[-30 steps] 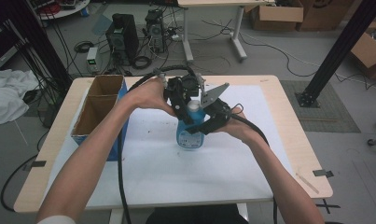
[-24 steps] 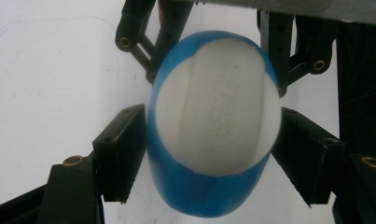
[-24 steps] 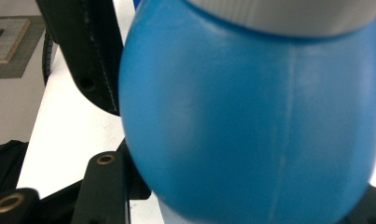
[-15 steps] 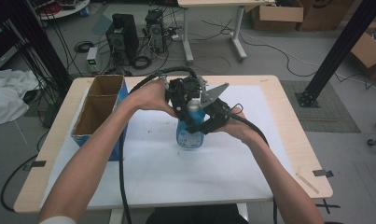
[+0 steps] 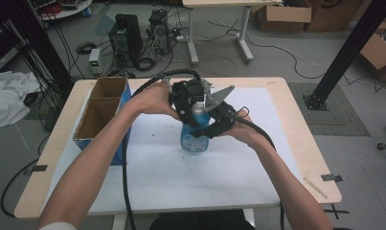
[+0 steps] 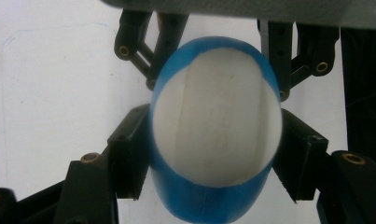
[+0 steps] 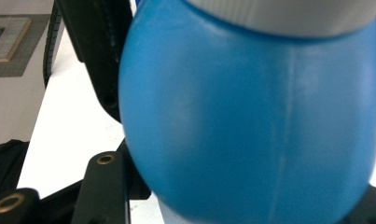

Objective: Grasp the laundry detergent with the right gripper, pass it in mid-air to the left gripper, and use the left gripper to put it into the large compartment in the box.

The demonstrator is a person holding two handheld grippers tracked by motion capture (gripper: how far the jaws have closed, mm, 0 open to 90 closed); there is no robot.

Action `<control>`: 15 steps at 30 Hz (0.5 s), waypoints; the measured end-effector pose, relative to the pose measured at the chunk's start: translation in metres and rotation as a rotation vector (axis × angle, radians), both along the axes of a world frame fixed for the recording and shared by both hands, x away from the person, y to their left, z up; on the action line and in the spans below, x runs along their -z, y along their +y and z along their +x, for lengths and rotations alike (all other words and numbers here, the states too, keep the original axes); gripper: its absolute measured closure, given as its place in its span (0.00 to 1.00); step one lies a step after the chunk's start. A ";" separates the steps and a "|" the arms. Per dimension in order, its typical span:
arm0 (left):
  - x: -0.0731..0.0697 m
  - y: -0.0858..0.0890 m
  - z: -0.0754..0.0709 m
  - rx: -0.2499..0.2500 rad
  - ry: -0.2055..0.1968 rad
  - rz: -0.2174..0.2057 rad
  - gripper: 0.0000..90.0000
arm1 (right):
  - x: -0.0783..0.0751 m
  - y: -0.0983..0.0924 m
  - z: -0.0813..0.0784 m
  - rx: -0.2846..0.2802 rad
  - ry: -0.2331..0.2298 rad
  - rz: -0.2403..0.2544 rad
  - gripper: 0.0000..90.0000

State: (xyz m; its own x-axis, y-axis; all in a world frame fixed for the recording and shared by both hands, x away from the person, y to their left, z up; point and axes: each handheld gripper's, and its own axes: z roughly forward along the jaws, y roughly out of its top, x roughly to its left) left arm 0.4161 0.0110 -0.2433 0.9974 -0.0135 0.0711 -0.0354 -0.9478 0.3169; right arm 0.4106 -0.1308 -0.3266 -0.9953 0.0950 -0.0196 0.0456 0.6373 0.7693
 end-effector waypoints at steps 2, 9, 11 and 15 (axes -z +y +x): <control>0.000 0.000 -0.002 -0.009 -0.001 0.002 0.42 | 0.000 0.000 0.000 -0.007 -0.005 0.001 0.50; -0.001 -0.001 -0.005 -0.016 -0.015 0.008 0.42 | 0.000 0.001 -0.002 -0.012 -0.008 -0.002 0.50; 0.000 -0.001 -0.006 -0.023 -0.015 0.007 0.42 | 0.000 0.000 -0.002 -0.012 -0.006 -0.001 0.50; -0.002 0.000 -0.008 -0.022 -0.030 -0.007 0.43 | -0.001 -0.001 -0.002 -0.015 -0.008 0.008 0.50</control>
